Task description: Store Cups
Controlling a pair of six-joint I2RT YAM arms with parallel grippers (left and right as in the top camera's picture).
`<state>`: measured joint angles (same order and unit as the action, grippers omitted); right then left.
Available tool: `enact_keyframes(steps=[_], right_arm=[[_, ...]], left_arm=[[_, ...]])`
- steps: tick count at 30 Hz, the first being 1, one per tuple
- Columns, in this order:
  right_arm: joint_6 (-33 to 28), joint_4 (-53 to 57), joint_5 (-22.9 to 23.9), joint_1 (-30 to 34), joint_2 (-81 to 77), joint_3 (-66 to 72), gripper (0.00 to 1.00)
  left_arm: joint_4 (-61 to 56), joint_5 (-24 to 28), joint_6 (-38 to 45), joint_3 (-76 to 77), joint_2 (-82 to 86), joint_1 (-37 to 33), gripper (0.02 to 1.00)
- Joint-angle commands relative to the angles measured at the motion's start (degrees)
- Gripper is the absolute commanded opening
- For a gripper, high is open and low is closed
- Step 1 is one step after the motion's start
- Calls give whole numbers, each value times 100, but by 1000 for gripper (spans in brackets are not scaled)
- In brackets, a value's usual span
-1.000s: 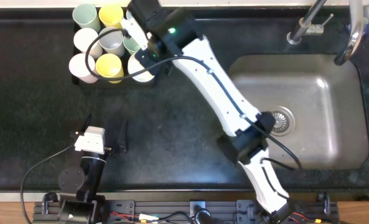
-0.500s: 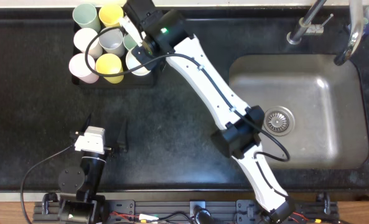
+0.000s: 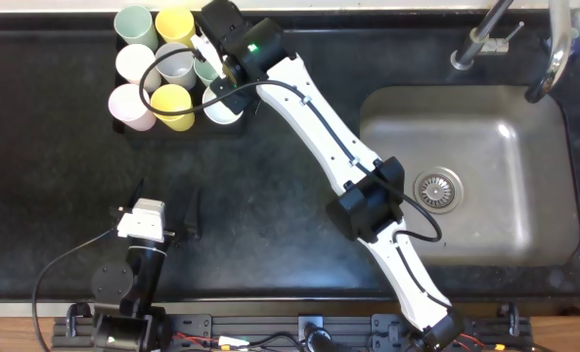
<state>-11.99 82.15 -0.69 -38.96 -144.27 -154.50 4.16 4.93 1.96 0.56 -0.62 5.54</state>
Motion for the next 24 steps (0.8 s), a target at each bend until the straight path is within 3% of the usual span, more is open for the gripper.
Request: enact_keyframes(steps=[1,24], right_arm=[[42,2,-109,37,-192,-118,40],[37,138,-232,57,-264,221,42]], left_arm=[[11,13,105,-9,50,-22,998],[11,13,105,-9,50,-22,998]])
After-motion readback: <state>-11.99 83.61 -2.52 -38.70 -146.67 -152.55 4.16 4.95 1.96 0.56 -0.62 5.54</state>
